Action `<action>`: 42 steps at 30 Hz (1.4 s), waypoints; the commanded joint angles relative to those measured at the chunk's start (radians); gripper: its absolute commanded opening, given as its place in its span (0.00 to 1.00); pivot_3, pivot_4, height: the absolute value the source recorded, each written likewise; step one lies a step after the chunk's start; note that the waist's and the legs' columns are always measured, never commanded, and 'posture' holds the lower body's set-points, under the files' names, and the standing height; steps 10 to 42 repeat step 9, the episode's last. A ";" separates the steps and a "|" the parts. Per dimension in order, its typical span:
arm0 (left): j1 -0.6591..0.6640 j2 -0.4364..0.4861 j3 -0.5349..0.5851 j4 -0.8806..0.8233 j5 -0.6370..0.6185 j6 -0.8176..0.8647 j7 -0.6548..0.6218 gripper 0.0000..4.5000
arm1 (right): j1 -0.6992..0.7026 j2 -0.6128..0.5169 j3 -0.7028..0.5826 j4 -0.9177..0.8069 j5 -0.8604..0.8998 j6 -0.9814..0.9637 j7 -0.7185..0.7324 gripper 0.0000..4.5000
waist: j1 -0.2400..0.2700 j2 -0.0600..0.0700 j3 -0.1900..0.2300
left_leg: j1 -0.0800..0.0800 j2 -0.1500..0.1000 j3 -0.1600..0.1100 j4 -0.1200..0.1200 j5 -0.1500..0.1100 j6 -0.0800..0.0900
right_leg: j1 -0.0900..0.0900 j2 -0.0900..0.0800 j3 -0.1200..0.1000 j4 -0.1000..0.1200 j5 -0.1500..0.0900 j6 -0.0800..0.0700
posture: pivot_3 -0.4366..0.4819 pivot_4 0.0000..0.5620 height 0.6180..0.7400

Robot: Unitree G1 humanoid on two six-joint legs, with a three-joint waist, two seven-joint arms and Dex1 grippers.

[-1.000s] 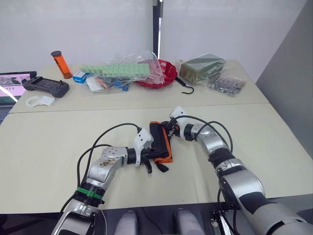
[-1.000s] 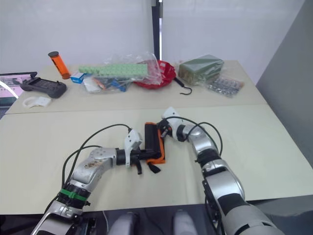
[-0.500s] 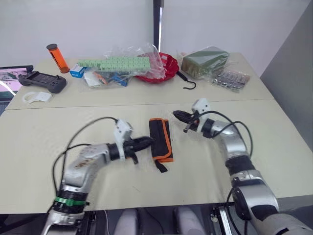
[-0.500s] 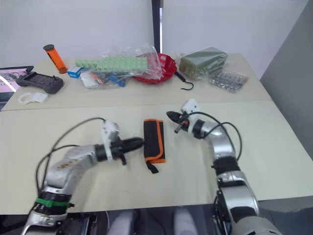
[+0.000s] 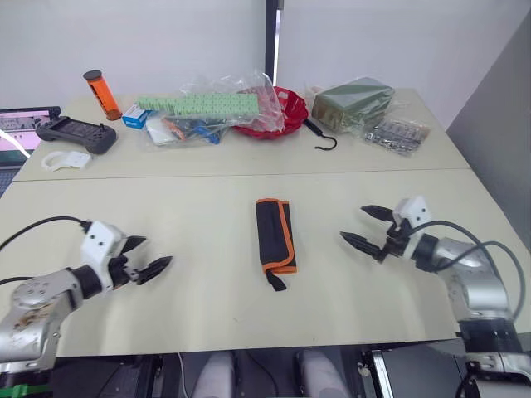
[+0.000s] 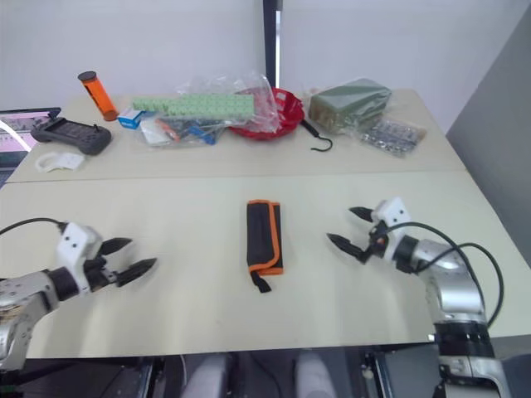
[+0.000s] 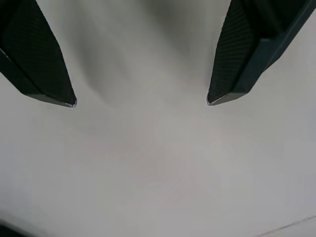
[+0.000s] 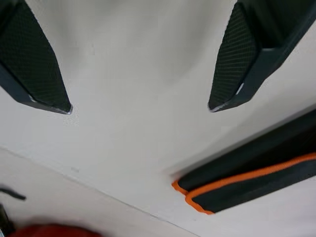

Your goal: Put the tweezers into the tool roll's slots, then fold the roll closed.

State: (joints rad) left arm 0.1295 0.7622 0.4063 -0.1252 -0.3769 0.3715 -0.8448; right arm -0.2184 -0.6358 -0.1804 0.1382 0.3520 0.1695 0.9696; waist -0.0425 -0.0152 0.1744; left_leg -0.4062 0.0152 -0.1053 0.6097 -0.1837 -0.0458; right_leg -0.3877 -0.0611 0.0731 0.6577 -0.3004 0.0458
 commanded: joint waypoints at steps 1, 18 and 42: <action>0.052 0.012 0.091 0.002 0.033 -0.061 0.039 1.00 | 0.039 -0.020 -0.078 -0.019 0.046 0.004 -0.012 1.00 | 0.002 0.000 0.000 | 0.000 0.000 0.000 0.000 0.000 0.000 | 0.000 0.000 0.000 0.000 0.000 0.000 | 0.48 0.27 1.00; 0.124 -0.011 0.157 0.024 0.027 -0.097 0.066 1.00 | 0.078 -0.049 -0.103 0.080 0.003 -0.085 -0.022 1.00 | 0.001 -0.001 0.000 | 0.001 0.000 0.001 0.000 0.000 0.000 | 0.000 0.000 0.000 0.000 0.000 0.000 | 0.48 0.27 1.00; 0.124 -0.011 0.157 0.024 0.027 -0.097 0.066 1.00 | 0.078 -0.049 -0.103 0.080 0.003 -0.085 -0.022 1.00 | 0.001 -0.001 0.000 | 0.001 0.000 0.001 0.000 0.000 0.000 | 0.000 0.000 0.000 0.000 0.000 0.000 | 0.48 0.27 1.00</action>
